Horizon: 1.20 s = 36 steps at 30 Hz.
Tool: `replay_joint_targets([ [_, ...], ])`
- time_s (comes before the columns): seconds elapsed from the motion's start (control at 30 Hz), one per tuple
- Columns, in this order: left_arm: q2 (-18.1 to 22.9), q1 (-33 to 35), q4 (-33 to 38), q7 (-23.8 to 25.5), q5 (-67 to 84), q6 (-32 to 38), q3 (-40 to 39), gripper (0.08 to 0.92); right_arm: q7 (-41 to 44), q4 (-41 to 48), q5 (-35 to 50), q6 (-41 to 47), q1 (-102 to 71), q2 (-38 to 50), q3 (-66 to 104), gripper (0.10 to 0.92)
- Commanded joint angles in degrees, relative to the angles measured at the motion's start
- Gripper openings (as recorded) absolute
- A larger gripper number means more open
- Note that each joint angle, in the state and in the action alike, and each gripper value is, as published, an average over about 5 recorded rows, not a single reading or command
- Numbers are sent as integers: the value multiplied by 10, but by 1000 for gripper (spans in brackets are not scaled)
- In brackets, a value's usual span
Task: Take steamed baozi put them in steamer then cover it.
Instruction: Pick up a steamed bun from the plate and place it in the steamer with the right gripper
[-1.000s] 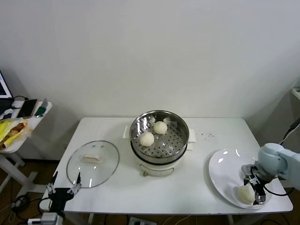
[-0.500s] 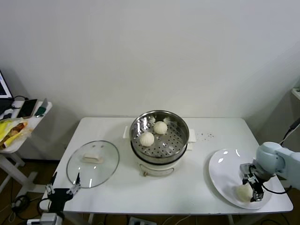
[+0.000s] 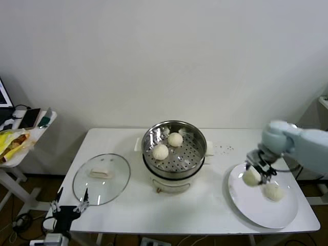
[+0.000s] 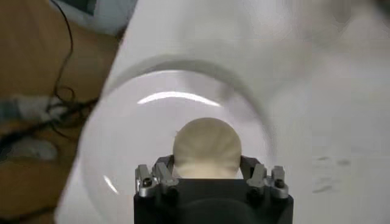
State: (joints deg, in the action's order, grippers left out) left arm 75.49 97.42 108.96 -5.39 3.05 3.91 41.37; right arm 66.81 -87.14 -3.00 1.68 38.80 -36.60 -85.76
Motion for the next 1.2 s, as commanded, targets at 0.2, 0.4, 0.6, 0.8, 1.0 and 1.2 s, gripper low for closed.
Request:
replay_joint_targets([
  [0.2,-2,1,1,-1,0,-1,-1,823,10,45,23,-189,186,-255,-18,685],
  [0.4,-6,4,1,-2,3,0,0,823,9,80,-5,-194,101,-333,26,687],
  [0.6,-10,12,1,-3,17,2,6,823,9,127,-48,-212,9,-402,49,687],
  [0.8,-13,16,-3,-3,24,3,14,823,10,136,-58,-217,-34,-429,41,687],
  [1.0,-20,23,-11,-4,33,8,21,823,12,102,-50,-214,-37,-413,18,687],
  [1.2,-23,23,-17,-7,40,10,25,823,12,80,-50,-208,-35,-395,1,687],
])
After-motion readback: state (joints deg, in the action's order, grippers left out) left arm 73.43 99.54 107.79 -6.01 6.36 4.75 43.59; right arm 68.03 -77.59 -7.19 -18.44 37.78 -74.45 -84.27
